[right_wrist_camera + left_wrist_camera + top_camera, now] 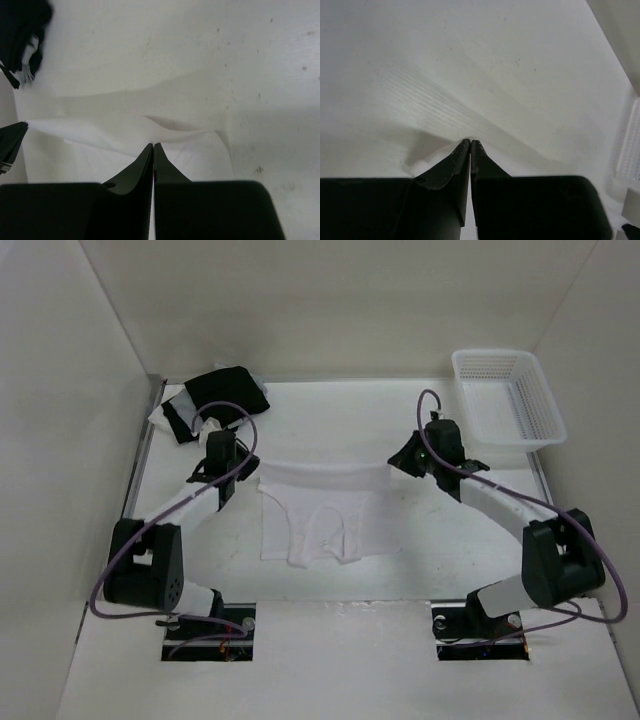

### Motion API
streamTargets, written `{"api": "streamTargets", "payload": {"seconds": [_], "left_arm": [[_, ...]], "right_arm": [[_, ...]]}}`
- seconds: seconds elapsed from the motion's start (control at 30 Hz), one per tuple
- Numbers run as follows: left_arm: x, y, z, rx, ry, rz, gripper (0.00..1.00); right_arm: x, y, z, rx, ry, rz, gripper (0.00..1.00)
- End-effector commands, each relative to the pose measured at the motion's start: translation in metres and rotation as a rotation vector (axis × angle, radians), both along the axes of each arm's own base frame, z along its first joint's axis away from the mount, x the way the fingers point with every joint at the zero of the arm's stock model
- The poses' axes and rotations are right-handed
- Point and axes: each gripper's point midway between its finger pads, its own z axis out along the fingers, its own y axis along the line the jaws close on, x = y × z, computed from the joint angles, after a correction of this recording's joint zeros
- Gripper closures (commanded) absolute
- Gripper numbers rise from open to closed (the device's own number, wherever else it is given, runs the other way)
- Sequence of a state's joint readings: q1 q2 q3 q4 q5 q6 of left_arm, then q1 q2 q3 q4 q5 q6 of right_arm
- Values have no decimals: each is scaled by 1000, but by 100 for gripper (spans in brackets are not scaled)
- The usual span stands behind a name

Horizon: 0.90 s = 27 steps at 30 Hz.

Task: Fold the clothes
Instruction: Fold the tank top

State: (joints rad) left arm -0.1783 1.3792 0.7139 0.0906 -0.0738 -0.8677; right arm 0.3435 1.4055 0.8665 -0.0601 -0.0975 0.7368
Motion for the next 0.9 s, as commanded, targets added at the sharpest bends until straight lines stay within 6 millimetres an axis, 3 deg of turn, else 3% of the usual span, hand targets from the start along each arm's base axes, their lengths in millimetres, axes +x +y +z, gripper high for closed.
{"api": "streamTargets", "payload": {"seconds": [0.0,0.07,0.13,0.33,0.47,0.57,0.67,0.77,0.87], "left_arm": [[62,-7,101,-104,-306,13,97],[60,-7,112,-96,-332,11,97],[45,-8,107,-85,-332,0,97],[-30,-12,54,-100,-259,-48,97],[-67,0,33,-103,-238,-39,97],[-90,2,28,-112,-242,-52,97],[-106,1,21,-117,-227,-72,96],[-118,-2,2,-129,-182,-96,96],[-130,0,-29,-128,-116,-89,95]], "right_arm": [[45,15,78,120,-234,58,97],[39,12,80,116,-244,56,97],[24,7,72,111,-235,54,97],[-32,-8,26,123,-187,37,97],[-68,-10,-2,136,-146,42,97],[-94,-5,-15,141,-118,71,97],[-113,-12,-28,124,-87,41,96],[-133,-11,-42,111,-41,42,96],[-148,0,-51,119,6,70,96]]}}
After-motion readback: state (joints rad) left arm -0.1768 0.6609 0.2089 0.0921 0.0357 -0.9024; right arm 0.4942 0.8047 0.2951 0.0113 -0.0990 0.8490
